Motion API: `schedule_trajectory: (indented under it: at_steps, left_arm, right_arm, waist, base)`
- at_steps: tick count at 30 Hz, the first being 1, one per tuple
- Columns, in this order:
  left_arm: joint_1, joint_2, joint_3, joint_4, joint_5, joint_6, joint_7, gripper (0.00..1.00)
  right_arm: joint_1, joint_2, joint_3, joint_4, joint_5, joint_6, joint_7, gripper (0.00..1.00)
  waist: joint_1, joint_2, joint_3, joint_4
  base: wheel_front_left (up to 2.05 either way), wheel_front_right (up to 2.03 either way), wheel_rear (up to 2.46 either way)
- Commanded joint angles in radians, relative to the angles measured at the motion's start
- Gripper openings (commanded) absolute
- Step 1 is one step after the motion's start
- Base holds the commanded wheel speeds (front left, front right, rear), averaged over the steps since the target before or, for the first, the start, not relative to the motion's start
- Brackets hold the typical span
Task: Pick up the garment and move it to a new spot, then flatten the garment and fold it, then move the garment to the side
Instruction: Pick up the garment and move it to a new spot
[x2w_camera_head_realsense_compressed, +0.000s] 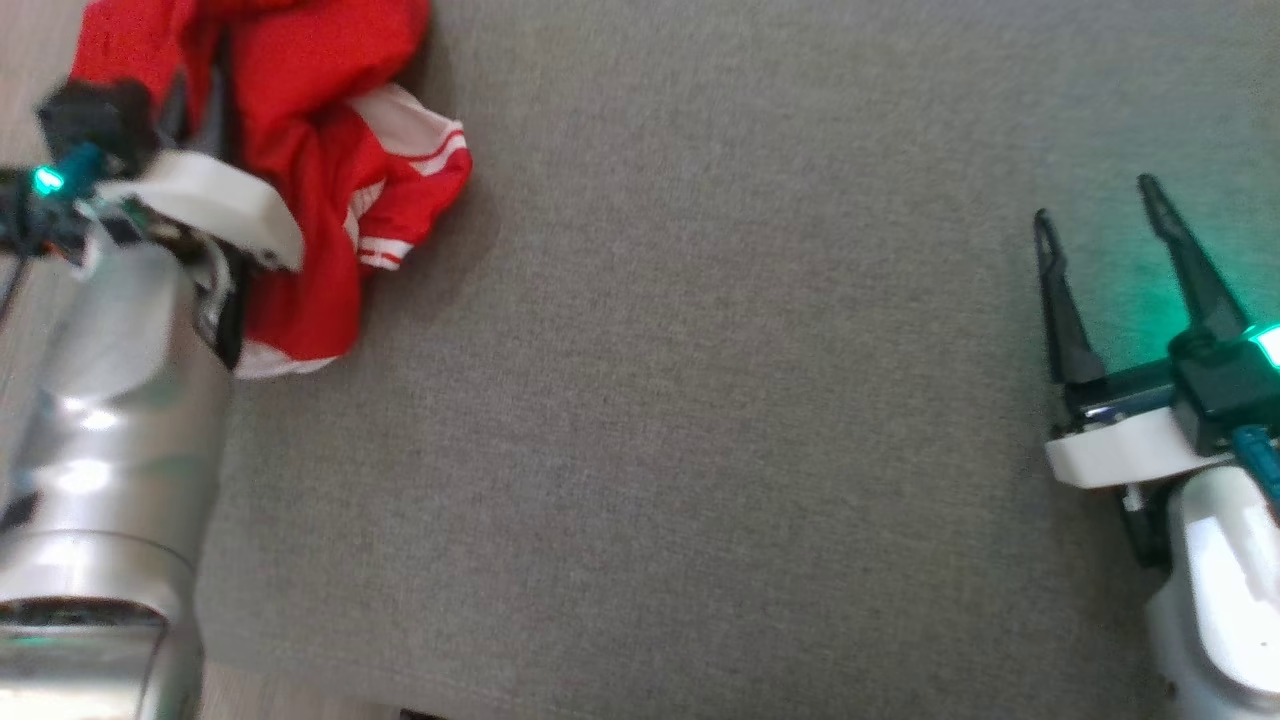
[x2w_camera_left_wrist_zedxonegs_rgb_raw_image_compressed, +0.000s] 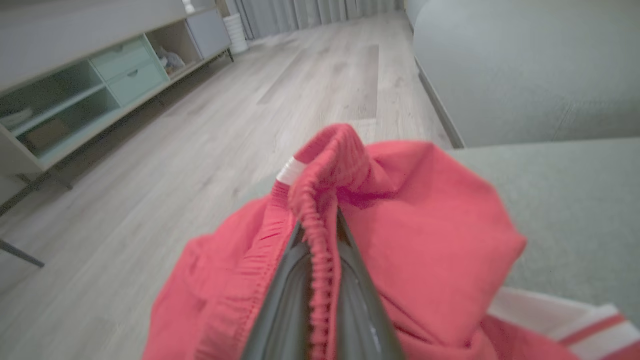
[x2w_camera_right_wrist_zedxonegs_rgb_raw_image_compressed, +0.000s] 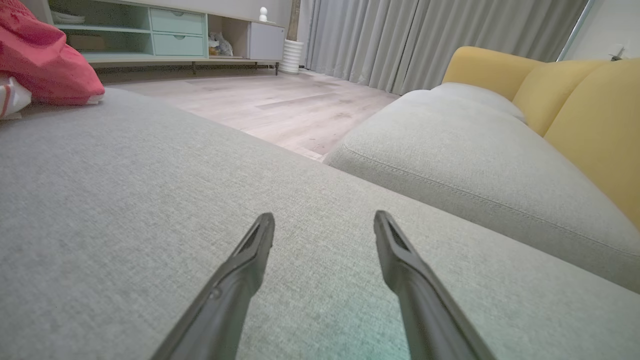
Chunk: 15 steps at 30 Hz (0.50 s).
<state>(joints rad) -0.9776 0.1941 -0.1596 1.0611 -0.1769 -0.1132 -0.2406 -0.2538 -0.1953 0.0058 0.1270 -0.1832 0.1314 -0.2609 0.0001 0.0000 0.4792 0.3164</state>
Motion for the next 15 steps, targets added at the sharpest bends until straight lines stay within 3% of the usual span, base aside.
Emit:
schedule_trajectory:
  at_steps: [1,7,15]
  left_arm:
    - [-0.051,0.077,0.021,-0.058,0.009,0.008,-0.017,0.0]
    - [-0.073,0.11,-0.001,-0.264,0.032,-0.001,-0.021,0.0]
    - [-0.101,0.131,-0.076,-0.537,0.009,-0.015,0.016,0.0]
  right_arm:
    - [0.017,0.019,0.026,-0.018,0.006,-0.001,-0.001,1.0]
    - [0.026,0.077,0.041,-0.008,0.022,-0.001,-0.001,1.0]
    - [0.065,0.13,0.039,-0.017,0.048,-0.001,-0.001,1.0]
  waist:
    - [-0.0001,0.0,-0.05,-0.017]
    - [-0.0001,0.0,-0.174,-0.083]
    - [-0.0001,0.0,-0.295,-0.231]
  base:
    - [0.0,0.0,0.0]
    - [0.0,0.0,0.0]
    - [0.0,0.0,0.0]
